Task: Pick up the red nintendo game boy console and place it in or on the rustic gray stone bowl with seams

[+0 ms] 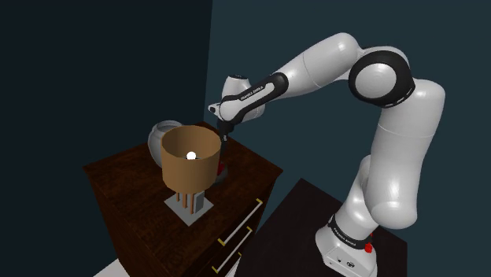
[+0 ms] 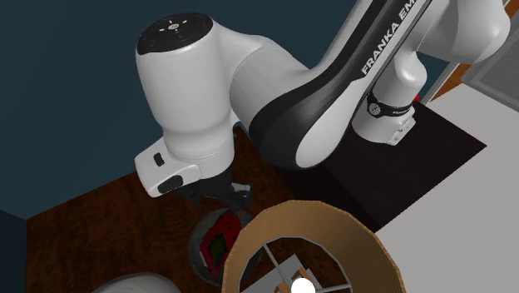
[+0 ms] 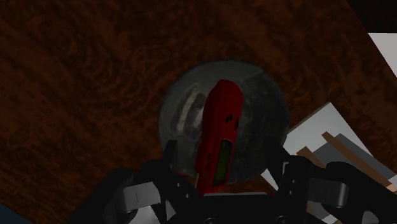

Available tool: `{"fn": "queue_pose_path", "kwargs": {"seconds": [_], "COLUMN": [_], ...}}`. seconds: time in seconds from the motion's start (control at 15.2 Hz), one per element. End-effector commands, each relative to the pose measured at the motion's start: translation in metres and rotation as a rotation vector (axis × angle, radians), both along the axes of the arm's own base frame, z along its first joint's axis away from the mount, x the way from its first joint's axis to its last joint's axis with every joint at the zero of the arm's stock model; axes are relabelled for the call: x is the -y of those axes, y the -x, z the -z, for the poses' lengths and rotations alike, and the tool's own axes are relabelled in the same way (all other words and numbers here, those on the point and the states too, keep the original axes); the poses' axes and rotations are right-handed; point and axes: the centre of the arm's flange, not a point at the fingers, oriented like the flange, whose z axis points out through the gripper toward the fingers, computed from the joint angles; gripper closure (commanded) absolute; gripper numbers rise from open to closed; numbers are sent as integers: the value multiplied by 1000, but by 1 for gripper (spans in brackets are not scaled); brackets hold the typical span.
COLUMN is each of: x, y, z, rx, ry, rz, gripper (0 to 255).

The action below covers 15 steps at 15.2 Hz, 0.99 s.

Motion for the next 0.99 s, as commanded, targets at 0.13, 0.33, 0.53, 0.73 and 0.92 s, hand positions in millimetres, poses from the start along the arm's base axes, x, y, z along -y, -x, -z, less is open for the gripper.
{"fn": "queue_pose_path", "kwargs": {"seconds": [0.13, 0.33, 0.53, 0.73, 0.92], "x": [0, 1, 3, 3, 3], "y": [0, 2, 3, 3, 3], "z": [0, -26, -50, -50, -50], "rx": [0, 0, 0, 0, 0], "ry": [0, 0, 0, 0, 0], "rz": [0, 0, 0, 0, 0], "gripper": [0, 0, 0, 0, 0]}}
